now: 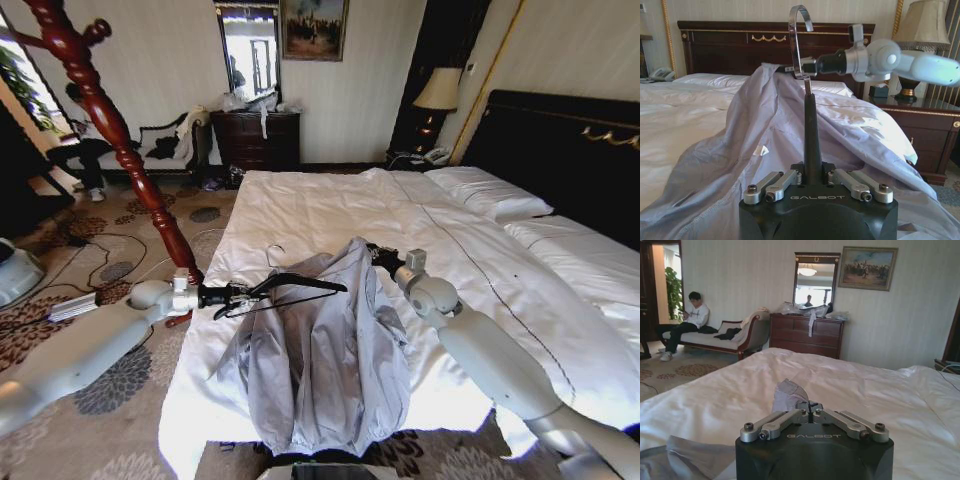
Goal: Pick up the clothes from the bed and hang them on the clothes hanger.
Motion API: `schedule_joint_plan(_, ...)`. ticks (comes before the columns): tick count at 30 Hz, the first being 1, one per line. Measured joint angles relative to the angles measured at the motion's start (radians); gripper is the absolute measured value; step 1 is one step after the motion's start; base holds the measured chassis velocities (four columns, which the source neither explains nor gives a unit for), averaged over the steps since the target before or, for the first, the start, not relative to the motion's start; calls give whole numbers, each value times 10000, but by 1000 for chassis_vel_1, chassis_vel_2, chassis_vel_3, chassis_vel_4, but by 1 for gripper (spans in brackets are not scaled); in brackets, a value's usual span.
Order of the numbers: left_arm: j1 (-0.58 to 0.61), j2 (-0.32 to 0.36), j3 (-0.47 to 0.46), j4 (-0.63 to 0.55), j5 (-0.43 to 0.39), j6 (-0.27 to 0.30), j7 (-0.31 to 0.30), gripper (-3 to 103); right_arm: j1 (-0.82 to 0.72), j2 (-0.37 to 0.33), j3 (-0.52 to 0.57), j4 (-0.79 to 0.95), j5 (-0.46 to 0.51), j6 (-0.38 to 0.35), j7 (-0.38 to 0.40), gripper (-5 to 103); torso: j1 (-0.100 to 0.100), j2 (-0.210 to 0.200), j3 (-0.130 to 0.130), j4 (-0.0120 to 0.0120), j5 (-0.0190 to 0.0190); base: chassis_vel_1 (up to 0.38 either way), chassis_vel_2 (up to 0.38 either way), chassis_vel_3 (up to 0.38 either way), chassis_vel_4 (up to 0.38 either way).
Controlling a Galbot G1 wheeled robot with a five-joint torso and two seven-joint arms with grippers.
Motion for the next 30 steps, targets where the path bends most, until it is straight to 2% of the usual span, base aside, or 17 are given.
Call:
schedule_joint_plan(4,-345,-446,329,550,105,12,-234,16,14,-38,-22,185,289,-53,59,0,0,0,0,2,1,0,0,0,0)
schedule_joint_plan(9,-765,-1012,734,1036,-358,227,-569,16,-9,-6,-23,239,616,-118,141,0,0,0,0,0,0,0,0,0,0)
schedule_joint_plan(11,-1115,-1396,1096,1228,-477,309,-573,16,-69,7,13,225,634,-119,143,0,0,0,0,-3,0,0,0,0,0)
schedule_joint_plan(14,-1275,-1561,1296,1252,-504,371,-565,16,-103,10,37,208,623,-119,144,0,0,0,0,-5,1,0,0,0,0)
schedule_joint_plan(19,-1683,-2067,1796,1575,-431,433,-545,16,-114,38,70,186,605,-117,143,0,-2,0,-1,3,1,0,0,0,0)
schedule_joint_plan(22,-2025,-2589,2217,1923,-341,455,-538,16,-93,41,75,217,612,-117,143,0,0,0,-1,-2,3,0,0,0,0)
schedule_joint_plan(30,-2357,-3390,2689,2531,-196,461,-578,16,-157,-15,70,413,634,-116,151,0,0,0,-1,0,0,0,0,0,0)
